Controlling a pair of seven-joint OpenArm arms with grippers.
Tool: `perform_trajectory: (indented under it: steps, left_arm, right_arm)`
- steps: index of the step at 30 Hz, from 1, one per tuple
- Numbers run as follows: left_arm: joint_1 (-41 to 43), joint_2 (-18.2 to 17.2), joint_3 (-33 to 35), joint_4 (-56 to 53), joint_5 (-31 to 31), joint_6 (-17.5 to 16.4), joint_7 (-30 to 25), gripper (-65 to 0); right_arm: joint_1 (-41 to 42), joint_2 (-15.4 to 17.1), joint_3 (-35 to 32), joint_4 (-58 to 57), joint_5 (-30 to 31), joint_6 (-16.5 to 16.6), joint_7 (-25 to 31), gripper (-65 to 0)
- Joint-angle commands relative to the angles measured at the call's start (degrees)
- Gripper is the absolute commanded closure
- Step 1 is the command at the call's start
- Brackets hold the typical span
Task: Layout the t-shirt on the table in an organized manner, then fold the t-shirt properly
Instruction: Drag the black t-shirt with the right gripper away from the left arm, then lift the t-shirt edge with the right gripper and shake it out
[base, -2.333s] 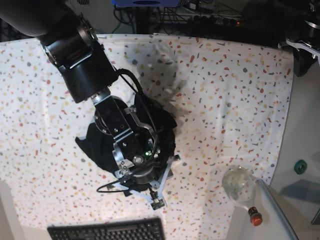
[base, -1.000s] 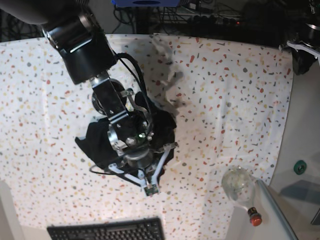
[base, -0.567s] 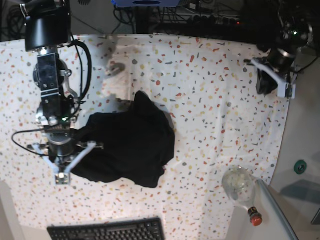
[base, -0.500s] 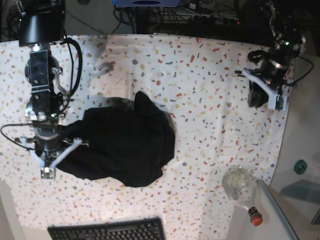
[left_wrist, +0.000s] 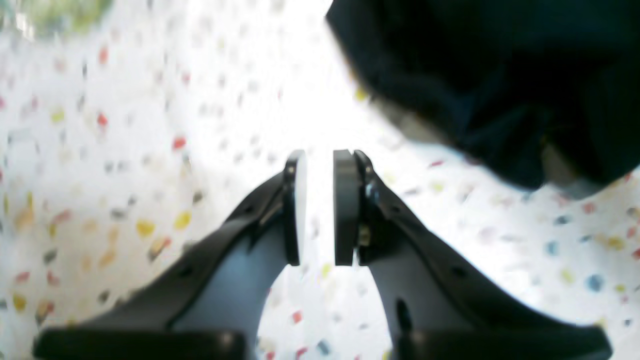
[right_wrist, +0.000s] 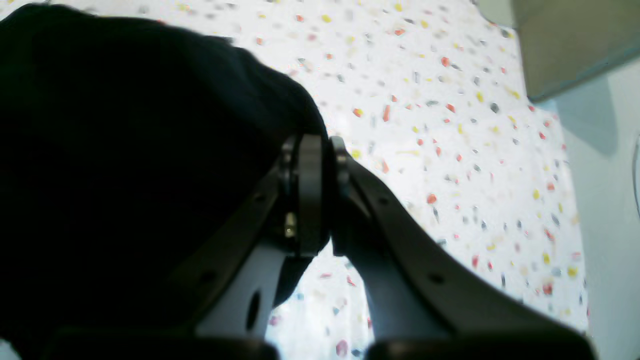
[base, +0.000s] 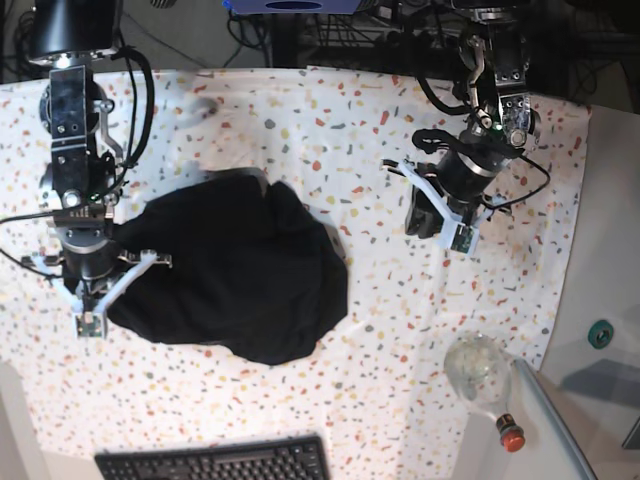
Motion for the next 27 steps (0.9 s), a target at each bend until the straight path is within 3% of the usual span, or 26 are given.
perform_trajectory:
  steps: [1,6,9,13,18,21,27]
  left_arm:
    - [-0.52,-0.87,-0.05,0.22,-0.98,-0.15,-1.44,-9.1]
    - [-0.52,-4.82,-9.28,-3.3,-1.16,-0.41,-1.53,-9.1]
    - [-1.31,-6.58,-19.39,-4.71,-1.16,-0.5,-1.53,-9.1]
    - [-1.75,-9.92,-29.68,-4.97,-1.16,-0.5,-1.53,-9.1]
    - [-2.01,-12.73,-36.97,-4.97,-1.16,-0.5,-1.18,-9.1]
    - [-1.48,-13.09,-38.47,-4.97,-1.16,-0.5,-1.35,-9.1]
    - [-1.48,-12.38,-37.94,-5.15,-1.16,-0.5,-1.27,-9.1]
  right_arm:
    - [2.28,0.35,0.12,1.35,-0.7,0.47,1.63,0.0]
    - [4.39,-0.52,-0.14,4.95,-0.52,6.01,3.83,0.0]
    - [4.48,-3.34,-7.88,7.59,-0.7,11.46,4.1,0.0]
    - [4.13,-6.68,-21.33,8.56,-0.7,11.99,4.01,0.0]
    - [1.49,-10.02,-35.48,8.38,-0.7,12.08,3.92,0.0]
    - [-2.11,-9.75,-42.78,8.38,-0.7,12.08,3.83,0.0]
    - [-10.73,-5.62,-43.83,5.48,-0.79,11.99,4.27,0.0]
